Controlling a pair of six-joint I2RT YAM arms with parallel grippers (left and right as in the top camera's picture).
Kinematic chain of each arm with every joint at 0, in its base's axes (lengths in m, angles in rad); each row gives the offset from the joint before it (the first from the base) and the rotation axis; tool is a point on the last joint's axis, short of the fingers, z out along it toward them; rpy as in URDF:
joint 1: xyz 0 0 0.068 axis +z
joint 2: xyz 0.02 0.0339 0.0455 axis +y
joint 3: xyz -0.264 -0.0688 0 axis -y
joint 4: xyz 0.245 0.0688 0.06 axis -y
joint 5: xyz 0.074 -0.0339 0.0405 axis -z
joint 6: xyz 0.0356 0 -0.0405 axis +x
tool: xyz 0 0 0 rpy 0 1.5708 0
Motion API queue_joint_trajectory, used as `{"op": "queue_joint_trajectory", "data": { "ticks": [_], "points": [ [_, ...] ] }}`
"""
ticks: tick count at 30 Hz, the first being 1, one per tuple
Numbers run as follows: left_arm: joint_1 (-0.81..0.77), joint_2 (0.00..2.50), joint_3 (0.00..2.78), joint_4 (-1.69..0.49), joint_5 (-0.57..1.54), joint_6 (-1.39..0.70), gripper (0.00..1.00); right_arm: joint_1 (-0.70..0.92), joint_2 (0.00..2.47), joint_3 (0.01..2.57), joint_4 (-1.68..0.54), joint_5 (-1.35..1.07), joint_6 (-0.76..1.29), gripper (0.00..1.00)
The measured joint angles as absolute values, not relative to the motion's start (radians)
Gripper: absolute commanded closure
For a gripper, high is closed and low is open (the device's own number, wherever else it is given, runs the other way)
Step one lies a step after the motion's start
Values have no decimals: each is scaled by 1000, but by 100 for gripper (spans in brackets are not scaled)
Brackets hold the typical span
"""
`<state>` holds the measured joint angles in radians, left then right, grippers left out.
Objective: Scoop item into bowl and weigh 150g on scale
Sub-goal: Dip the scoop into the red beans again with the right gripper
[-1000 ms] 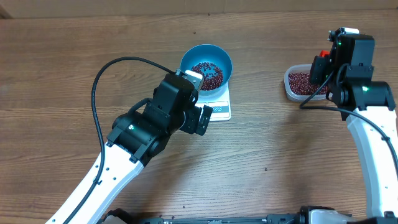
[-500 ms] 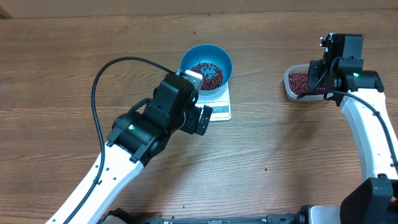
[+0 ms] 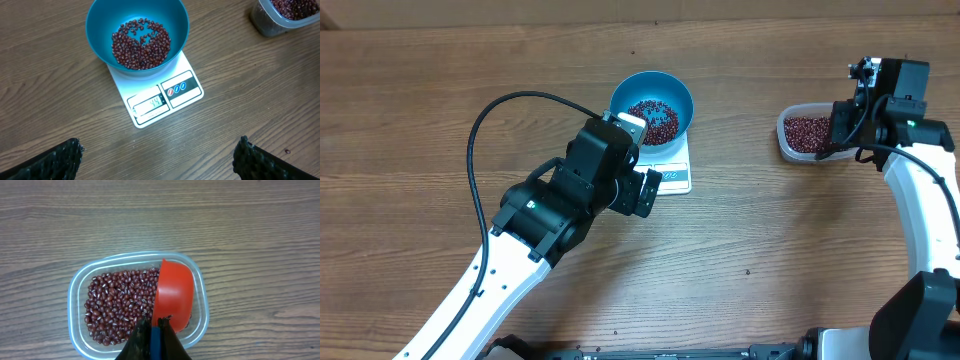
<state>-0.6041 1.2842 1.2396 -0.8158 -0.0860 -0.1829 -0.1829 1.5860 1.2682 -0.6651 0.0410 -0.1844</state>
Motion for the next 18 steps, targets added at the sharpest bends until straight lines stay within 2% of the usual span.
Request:
{"op": "queue_joint_trajectory", "data": {
  "ticks": [18],
  "points": [
    [-604,1284,1240,-816,-86,-183,1,-188,1728,1267,-666,-104,-229,96]
  ]
}}
